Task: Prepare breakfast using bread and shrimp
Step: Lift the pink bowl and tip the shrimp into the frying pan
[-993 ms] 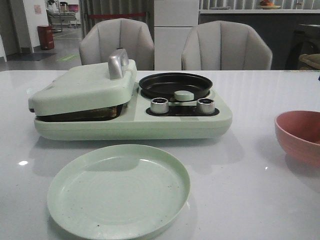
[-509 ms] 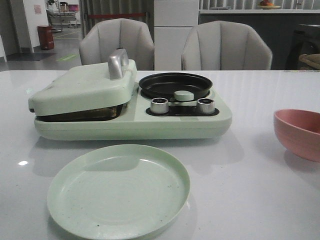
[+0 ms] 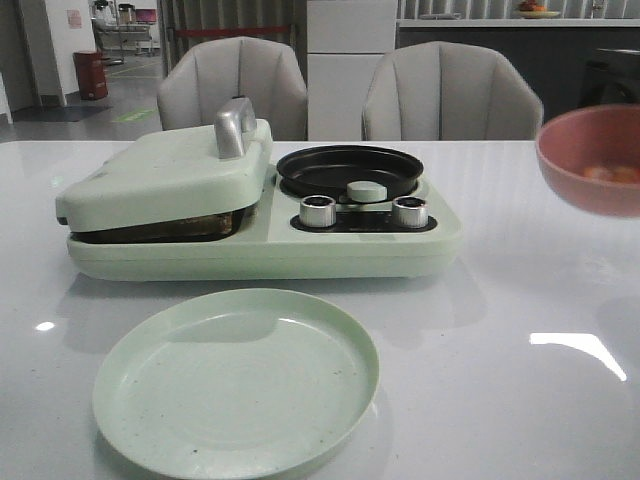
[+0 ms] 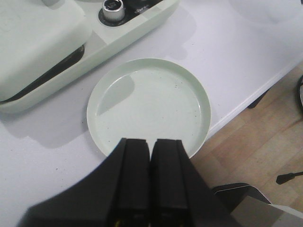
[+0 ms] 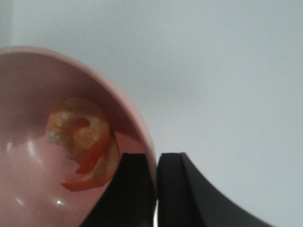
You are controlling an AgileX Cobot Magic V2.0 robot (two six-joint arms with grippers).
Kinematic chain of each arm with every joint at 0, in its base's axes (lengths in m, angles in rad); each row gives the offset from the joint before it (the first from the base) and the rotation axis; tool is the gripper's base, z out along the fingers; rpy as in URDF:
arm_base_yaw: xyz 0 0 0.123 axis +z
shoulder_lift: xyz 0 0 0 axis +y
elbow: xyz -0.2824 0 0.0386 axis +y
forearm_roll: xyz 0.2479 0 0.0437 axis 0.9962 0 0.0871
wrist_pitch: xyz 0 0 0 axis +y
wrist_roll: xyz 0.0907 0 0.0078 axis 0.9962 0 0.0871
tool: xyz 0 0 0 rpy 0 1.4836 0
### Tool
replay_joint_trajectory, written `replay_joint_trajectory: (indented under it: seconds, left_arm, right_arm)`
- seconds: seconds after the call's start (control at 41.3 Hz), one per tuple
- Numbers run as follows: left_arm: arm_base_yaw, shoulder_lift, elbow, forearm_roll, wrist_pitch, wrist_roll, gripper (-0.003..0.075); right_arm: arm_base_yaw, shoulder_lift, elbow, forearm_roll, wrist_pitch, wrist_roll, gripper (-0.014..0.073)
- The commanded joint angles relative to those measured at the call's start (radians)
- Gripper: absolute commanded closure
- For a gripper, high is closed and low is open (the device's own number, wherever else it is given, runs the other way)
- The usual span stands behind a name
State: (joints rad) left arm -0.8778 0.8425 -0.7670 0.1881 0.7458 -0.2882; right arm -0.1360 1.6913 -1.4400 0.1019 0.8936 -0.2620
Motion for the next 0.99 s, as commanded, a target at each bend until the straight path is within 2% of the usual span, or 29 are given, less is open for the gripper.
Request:
replay_joint_trajectory:
  seconds: [0.0, 0.145, 0.339, 0.46, 0.581, 0.775, 0.969]
  left_arm:
    - [-0.009, -0.004, -0.029, 0.002, -0.067, -0.009, 0.0619]
    - [-0.009, -0.004, -0.029, 0.002, -0.067, -0.009, 0.0619]
    - [-0.009, -0.004, -0.029, 0.002, -0.067, -0.009, 0.0619]
    - [-0.009, -0.004, -0.029, 0.002, -0.067, -0.009, 0.0619]
    - [-0.009, -0.004, -0.029, 0.002, -0.067, -0.009, 0.0619]
    - [-0.009, -0.004, -0.029, 0.002, -0.067, -0.009, 0.0619]
    - [-0.009, -0.004, -0.029, 0.002, -0.067, -0.009, 0.0619]
  right_arm:
    - [0.083, -0.07, -0.128, -0.077, -0.027, -0.004, 0.0578]
    - [0.258, -0.058, -0.255, -0.291, -0.038, 0.096, 0.0578]
    - [0.485, -0.003, -0.343, -0.694, -0.126, 0.376, 0.0578]
    - [0.579, 0.057, -0.37, -0.951, -0.163, 0.548, 0.0578]
    - [0.634, 0.131, -0.39, -1.172, -0.167, 0.693, 0.0578]
    - [0.696, 0.238, -0.419, -1.535, -0.137, 0.853, 0.0578]
    - [0.742, 0.302, -0.419, -1.796, -0.053, 0.992, 0.0578]
